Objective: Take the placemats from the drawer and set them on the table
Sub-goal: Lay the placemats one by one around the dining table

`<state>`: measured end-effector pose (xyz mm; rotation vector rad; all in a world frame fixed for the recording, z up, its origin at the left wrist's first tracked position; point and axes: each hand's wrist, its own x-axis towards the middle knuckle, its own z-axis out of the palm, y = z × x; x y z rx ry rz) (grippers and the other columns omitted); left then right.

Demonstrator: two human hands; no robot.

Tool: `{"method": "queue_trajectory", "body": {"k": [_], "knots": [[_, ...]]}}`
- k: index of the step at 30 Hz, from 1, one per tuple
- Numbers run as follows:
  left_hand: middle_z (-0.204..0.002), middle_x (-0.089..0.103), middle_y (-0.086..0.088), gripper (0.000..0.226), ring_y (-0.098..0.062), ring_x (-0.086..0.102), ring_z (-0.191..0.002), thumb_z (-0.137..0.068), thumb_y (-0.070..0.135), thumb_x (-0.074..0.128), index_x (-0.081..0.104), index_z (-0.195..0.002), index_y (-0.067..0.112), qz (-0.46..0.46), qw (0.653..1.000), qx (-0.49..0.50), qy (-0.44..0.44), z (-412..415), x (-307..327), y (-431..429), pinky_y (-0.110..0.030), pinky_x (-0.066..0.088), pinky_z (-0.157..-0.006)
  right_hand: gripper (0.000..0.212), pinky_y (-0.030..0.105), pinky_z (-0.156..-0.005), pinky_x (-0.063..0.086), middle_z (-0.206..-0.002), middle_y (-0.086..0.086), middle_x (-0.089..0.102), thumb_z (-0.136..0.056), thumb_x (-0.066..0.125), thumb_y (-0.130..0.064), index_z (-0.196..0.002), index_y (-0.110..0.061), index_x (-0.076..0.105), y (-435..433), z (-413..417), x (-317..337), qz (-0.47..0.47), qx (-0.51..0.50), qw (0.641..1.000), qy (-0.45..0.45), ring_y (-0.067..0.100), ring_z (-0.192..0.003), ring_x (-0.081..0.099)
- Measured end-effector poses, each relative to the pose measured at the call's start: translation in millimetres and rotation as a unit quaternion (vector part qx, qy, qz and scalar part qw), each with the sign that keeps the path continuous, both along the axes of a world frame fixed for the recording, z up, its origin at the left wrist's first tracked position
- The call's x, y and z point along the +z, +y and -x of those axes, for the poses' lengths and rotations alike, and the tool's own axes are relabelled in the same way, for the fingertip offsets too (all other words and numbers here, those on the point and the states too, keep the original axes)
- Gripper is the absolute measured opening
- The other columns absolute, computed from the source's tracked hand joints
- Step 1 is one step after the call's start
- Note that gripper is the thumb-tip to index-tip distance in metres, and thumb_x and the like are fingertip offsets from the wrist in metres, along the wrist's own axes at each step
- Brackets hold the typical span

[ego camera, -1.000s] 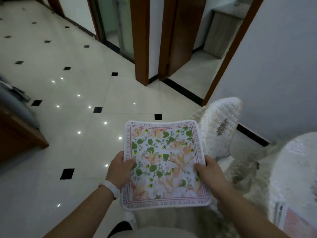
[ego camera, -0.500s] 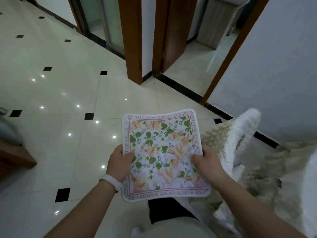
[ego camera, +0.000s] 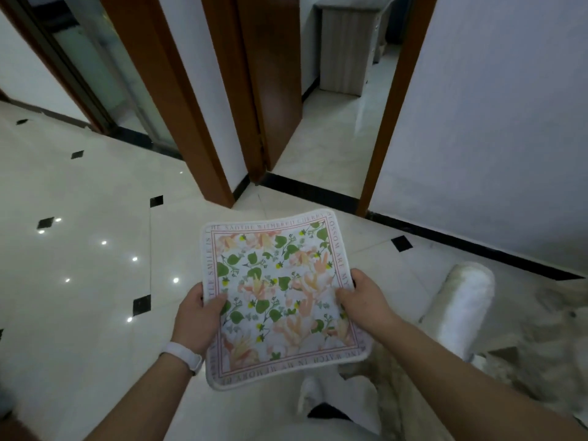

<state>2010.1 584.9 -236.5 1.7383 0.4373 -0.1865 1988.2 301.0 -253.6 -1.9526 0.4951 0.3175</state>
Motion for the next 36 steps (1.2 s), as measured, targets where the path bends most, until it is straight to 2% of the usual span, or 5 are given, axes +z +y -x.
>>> {"method": "queue_trajectory", "body": {"k": [13, 19, 23, 30, 36], "knots": [[-0.105, 0.073, -0.012, 0.022, -0.033, 0.070, -0.093, -0.093, 0.004, 0.058, 0.067, -0.111, 0.012, 0.017, 0.979, -0.195, 0.059, -159, -13, -144, -0.055, 0.056, -0.084, 0.021, 0.021, -0.059, 0.049, -0.099, -0.005, 0.067, -0.094, 0.051, -0.014, -0.114, -0.020, 0.058, -112, -48, -11, -0.021, -0.220, 0.975, 0.027, 0.008, -0.083, 0.065], [-0.105, 0.073, -0.008, 0.022, -0.030, 0.071, -0.092, -0.093, 0.005, 0.060, 0.067, -0.111, 0.016, 0.018, 0.945, -0.320, 0.059, -245, -34, -220, -0.052, 0.058, -0.080, 0.016, 0.039, -0.071, 0.062, -0.096, -0.003, 0.071, -0.095, 0.052, -0.020, -0.109, -0.023, 0.059, -152, -85, -26, -0.008, -0.326, 0.943, 0.063, 0.015, -0.078, 0.072], [-0.100, 0.075, -0.006, 0.024, -0.028, 0.073, -0.084, -0.092, 0.002, 0.060, 0.068, -0.107, 0.018, 0.048, 0.921, -0.382, 0.060, -316, -31, -267, -0.047, 0.060, -0.070, 0.014, 0.016, -0.048, 0.052, -0.091, -0.005, 0.069, -0.096, 0.052, -0.014, -0.106, -0.020, 0.060, -174, -129, -18, -0.013, -0.391, 0.918, 0.068, 0.008, -0.071, 0.069], [-0.110, 0.073, -0.005, 0.032, -0.026, 0.071, -0.096, -0.092, 0.000, 0.059, 0.064, -0.119, 0.017, 0.071, 0.869, -0.485, 0.072, -422, -20, -362, -0.047, 0.057, -0.083, 0.026, 0.050, -0.074, 0.061, -0.096, 0.000, 0.073, -0.083, 0.053, -0.020, -0.106, -0.023, 0.064, -223, -192, -3, -0.007, -0.489, 0.871, 0.041, 0.022, -0.083, 0.072], [-0.109, 0.073, -0.007, 0.028, -0.030, 0.071, -0.095, -0.094, 0.002, 0.056, 0.065, -0.114, 0.021, 0.084, 0.822, -0.554, 0.099, -454, -18, -468, -0.052, 0.056, -0.084, 0.023, 0.031, -0.059, 0.060, -0.089, -0.002, 0.073, -0.091, 0.052, -0.008, -0.102, -0.021, 0.067, -272, -203, 23, -0.003, -0.579, 0.815, 0.012, 0.016, -0.077, 0.071]]}}
